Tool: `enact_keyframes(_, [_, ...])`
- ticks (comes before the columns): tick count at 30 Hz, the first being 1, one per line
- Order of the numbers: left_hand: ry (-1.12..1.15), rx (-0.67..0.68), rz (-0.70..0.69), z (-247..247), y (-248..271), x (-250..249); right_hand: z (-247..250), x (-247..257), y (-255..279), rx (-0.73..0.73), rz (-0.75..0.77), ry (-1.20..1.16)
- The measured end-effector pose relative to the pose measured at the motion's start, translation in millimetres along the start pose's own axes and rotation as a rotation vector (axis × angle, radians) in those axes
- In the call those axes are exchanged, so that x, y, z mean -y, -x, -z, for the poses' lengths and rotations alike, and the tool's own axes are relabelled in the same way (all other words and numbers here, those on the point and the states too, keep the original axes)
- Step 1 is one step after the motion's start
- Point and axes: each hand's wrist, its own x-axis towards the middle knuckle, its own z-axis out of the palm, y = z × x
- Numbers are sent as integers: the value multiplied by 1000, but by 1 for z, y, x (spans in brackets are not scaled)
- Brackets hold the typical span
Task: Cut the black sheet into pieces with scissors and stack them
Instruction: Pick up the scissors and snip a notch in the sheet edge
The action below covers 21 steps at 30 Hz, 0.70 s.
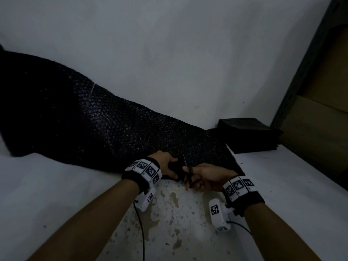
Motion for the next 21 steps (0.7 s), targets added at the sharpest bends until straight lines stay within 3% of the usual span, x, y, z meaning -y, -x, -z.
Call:
enact_keyframes(11, [-2, -9, -3, 1, 1, 0, 5, -8, -11, -50, 64, 8])
enact_keyframes(21, [30, -8, -10, 1, 3, 0, 0, 18, -12, -67, -39, -52])
